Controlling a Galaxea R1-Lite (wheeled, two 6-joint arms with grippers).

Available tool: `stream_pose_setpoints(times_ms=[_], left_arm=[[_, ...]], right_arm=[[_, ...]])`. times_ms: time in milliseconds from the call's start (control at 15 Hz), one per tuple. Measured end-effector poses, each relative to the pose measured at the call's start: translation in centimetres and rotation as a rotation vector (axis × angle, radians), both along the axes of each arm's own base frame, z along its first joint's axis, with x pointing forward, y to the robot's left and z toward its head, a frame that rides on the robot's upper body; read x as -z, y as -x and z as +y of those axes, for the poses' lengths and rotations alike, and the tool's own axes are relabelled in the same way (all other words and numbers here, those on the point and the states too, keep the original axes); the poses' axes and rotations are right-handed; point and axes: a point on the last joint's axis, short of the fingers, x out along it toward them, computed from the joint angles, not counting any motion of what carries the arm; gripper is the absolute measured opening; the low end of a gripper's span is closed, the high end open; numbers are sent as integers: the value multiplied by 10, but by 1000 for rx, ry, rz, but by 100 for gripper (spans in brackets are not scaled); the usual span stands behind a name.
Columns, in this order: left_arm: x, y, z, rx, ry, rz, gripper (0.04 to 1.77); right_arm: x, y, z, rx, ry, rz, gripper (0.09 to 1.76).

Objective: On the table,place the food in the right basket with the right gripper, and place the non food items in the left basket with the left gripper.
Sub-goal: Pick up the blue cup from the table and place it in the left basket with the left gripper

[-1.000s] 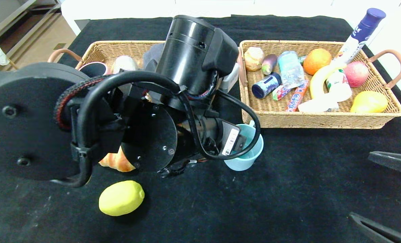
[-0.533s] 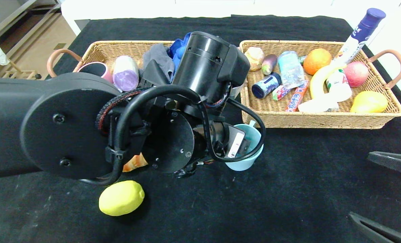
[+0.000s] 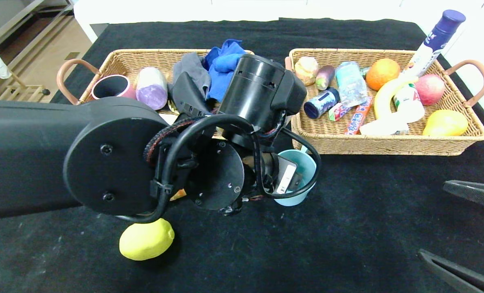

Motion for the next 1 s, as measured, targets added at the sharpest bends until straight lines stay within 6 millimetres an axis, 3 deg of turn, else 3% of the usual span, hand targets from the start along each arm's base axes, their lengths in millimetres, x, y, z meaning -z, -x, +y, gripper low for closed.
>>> stream_pose_setpoints(times_ms=[667, 800, 1000], left_arm=[[6, -8, -1, -21, -1, 10, 169], [6, -8, -1, -18, -3, 10, 132], [6, -8, -1, -17, -2, 11, 93]], right_arm=[[2, 0, 0, 0, 5, 3, 171], [2, 0, 0, 0, 6, 4, 171], [2, 0, 0, -2, 7, 4, 171]])
